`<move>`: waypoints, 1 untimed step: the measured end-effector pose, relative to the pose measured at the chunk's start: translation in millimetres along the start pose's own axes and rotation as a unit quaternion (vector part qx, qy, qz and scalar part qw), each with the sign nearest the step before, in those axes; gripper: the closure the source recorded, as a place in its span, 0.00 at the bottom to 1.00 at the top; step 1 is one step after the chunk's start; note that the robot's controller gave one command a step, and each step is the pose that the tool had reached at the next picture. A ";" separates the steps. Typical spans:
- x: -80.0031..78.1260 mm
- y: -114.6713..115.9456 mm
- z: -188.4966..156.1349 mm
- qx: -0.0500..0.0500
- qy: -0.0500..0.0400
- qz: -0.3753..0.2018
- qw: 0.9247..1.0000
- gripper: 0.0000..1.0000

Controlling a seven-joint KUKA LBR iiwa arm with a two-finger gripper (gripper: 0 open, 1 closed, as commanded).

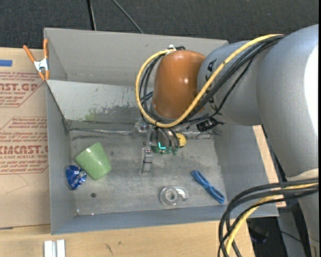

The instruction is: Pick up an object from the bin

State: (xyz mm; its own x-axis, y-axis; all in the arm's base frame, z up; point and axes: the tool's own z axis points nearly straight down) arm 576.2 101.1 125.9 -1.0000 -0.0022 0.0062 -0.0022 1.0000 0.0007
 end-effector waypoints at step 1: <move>-5.4 67.9 -23.4 -0.001 -0.005 -0.049 0.999 0.00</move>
Offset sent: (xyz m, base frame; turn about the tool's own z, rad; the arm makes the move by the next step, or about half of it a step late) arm 0.0052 0.0633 0.0226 -0.0923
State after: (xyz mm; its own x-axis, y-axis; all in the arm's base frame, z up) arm 581.6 169.0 149.3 -0.9949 -0.1010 -0.0046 -0.1011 0.9949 0.0035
